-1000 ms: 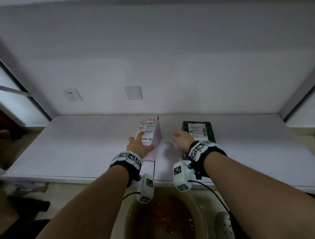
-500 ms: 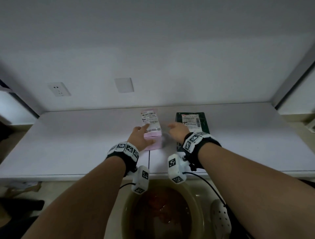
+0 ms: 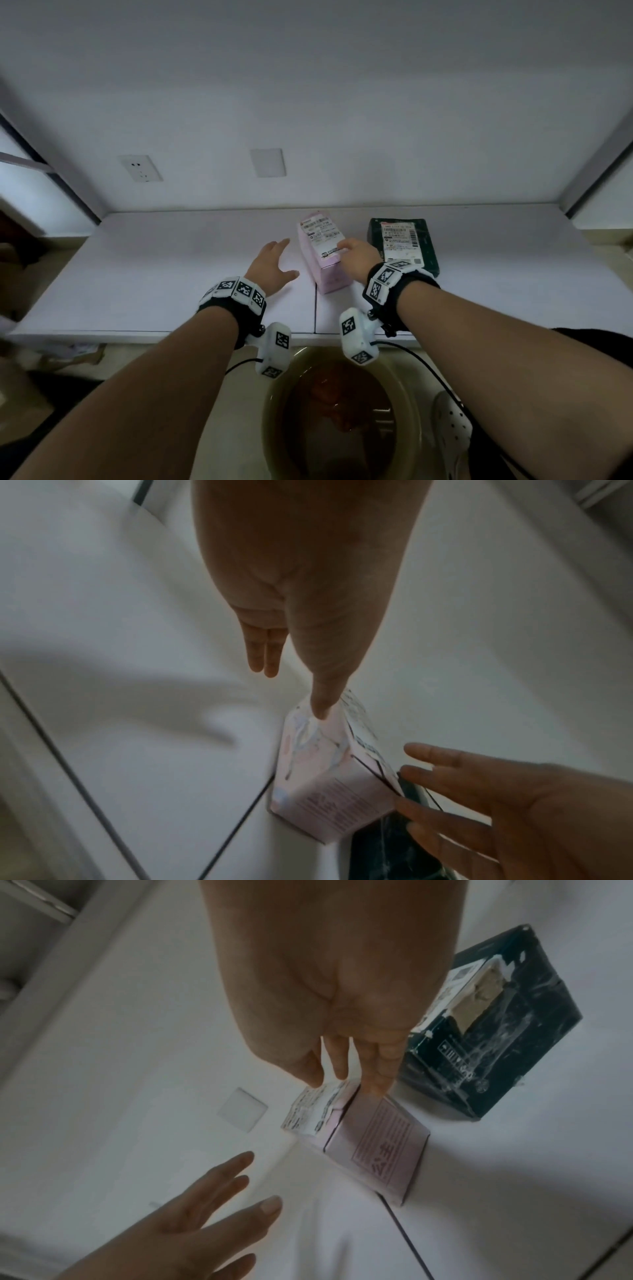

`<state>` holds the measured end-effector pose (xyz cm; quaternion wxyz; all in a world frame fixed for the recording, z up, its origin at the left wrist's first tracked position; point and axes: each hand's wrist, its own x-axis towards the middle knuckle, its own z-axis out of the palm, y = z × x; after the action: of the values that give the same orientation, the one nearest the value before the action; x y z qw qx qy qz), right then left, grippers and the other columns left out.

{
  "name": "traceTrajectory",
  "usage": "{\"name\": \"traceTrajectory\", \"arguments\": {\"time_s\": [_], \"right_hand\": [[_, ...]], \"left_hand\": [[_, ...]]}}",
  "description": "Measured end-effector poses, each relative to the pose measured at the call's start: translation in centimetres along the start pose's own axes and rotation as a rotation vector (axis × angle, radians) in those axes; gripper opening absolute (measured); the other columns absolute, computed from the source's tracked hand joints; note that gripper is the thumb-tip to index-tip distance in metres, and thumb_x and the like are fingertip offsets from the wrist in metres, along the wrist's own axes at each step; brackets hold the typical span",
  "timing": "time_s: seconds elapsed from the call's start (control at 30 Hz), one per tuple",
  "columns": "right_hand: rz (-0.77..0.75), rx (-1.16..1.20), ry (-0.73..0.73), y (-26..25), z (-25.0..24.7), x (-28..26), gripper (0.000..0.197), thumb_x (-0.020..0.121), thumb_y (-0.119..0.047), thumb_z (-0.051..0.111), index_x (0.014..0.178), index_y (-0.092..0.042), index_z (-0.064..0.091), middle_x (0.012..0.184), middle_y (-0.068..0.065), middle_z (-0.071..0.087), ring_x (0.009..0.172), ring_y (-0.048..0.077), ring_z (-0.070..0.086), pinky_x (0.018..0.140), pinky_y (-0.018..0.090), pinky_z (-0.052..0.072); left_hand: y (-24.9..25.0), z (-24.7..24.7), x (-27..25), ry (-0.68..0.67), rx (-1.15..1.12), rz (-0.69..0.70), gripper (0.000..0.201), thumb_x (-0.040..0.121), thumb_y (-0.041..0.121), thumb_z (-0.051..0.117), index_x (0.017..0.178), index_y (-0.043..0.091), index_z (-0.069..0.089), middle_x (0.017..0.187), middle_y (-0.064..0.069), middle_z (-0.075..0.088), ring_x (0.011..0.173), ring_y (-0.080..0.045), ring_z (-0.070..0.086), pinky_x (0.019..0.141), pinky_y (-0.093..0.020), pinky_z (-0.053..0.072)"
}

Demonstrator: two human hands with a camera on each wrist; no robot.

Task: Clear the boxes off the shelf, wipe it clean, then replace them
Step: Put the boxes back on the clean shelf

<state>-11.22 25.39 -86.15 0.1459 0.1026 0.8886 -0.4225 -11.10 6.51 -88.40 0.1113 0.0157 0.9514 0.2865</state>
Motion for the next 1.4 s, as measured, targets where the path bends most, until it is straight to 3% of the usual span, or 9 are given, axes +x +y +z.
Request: {"name": "traceTrajectory", "arguments": {"time_s": [0.17,0.3,0.4,0.57,0.77,0.93,1.1,1.23,1.4], "right_hand": [[-0.053,-0.073,0.053,-1.6,2.4,-0.5,0.044,0.088,-0.005,0.046,0.129,-0.018,0.052,0.135,0.012,0.051,0.119,0.029,0.052,0.101,0.031,0.043],[-0.100,-0.380,0.000,-3.1,4.6,-0.6,0.044,0.089,-0.012,0.047,0.131,-0.024,0.048,0.141,0.007,0.043,0.130,0.030,0.039,0.107,0.031,0.030],[-0.038,-0.660,-0.103,-2.9,5.3,-0.5,0.055,0.090,-0.023,0.049,0.142,-0.029,0.032,0.152,0.010,0.019,0.141,0.035,0.017,0.115,0.043,0.018],[-0.020,-0.845,-0.170,-2.0,5.3,-1.3,0.076,0.087,-0.028,0.058,0.148,-0.028,0.012,0.156,0.010,0.000,0.142,0.041,0.001,0.115,0.054,0.014],[-0.154,-0.904,-0.065,-2.2,3.8,-2.1,0.049,0.092,-0.033,0.048,0.138,-0.022,0.035,0.140,0.010,0.041,0.125,0.035,0.041,0.102,0.043,0.039],[-0.230,-0.896,-0.163,-0.9,3.3,-1.3,0.045,0.092,-0.023,0.045,0.135,-0.034,0.035,0.151,0.007,0.017,0.130,0.042,0.027,0.107,0.046,0.030],[-0.280,-0.859,-0.175,0.5,3.4,-1.0,0.075,0.085,0.001,0.047,0.144,-0.039,0.023,0.158,0.005,0.004,0.141,0.039,0.015,0.113,0.052,0.027],[-0.172,-0.810,-0.193,0.6,2.5,-0.7,0.084,0.083,0.008,0.042,0.147,-0.039,0.015,0.158,0.001,-0.010,0.145,0.036,-0.004,0.114,0.057,0.020],[-0.111,-0.801,-0.181,1.5,1.2,-0.1,0.084,0.082,0.008,0.037,0.146,-0.042,0.016,0.158,-0.001,-0.011,0.145,0.036,-0.004,0.115,0.054,0.020]], "left_hand": [[-6.0,-4.6,-3.9,0.050,0.013,-0.128,0.073,0.090,0.024,0.061,0.151,0.021,0.020,0.157,-0.007,0.013,0.137,-0.030,0.036,0.113,-0.041,0.032],[-11.8,-7.9,-7.6,0.094,0.126,-0.260,0.070,0.092,0.022,0.058,0.151,0.014,0.021,0.156,-0.010,0.017,0.144,-0.024,0.022,0.117,-0.033,0.021],[-13.8,-8.4,-9.5,0.091,0.145,-0.323,0.069,0.092,0.020,0.056,0.151,0.011,0.021,0.156,-0.012,0.019,0.144,-0.024,0.022,0.116,-0.033,0.022],[-11.6,-6.5,-8.9,0.037,0.140,-0.238,0.070,0.092,0.020,0.056,0.151,0.013,0.019,0.157,-0.011,0.015,0.145,-0.022,0.020,0.116,-0.030,0.020],[-5.0,-4.3,-5.6,0.026,0.106,-0.044,0.067,0.093,0.020,0.054,0.151,0.015,0.020,0.158,-0.008,0.012,0.145,-0.020,0.020,0.115,-0.027,0.019],[-2.8,-2.3,-4.3,-0.036,0.122,0.029,0.066,0.094,0.019,0.053,0.151,0.016,0.020,0.159,-0.007,0.009,0.145,-0.020,0.019,0.115,-0.026,0.018],[-4.2,-2.2,-4.3,-0.066,0.156,-0.028,0.064,0.095,0.018,0.052,0.151,0.016,0.020,0.159,-0.006,0.007,0.146,-0.019,0.016,0.116,-0.027,0.017],[-5.1,-2.7,-4.4,-0.053,0.153,-0.084,0.064,0.095,0.018,0.052,0.151,0.016,0.021,0.159,-0.007,0.008,0.145,-0.020,0.018,0.116,-0.028,0.019],[-5.1,-2.5,-4.5,-0.050,0.145,-0.088,0.064,0.094,0.017,0.051,0.151,0.016,0.022,0.159,-0.007,0.008,0.145,-0.020,0.019,0.115,-0.028,0.020]]}}
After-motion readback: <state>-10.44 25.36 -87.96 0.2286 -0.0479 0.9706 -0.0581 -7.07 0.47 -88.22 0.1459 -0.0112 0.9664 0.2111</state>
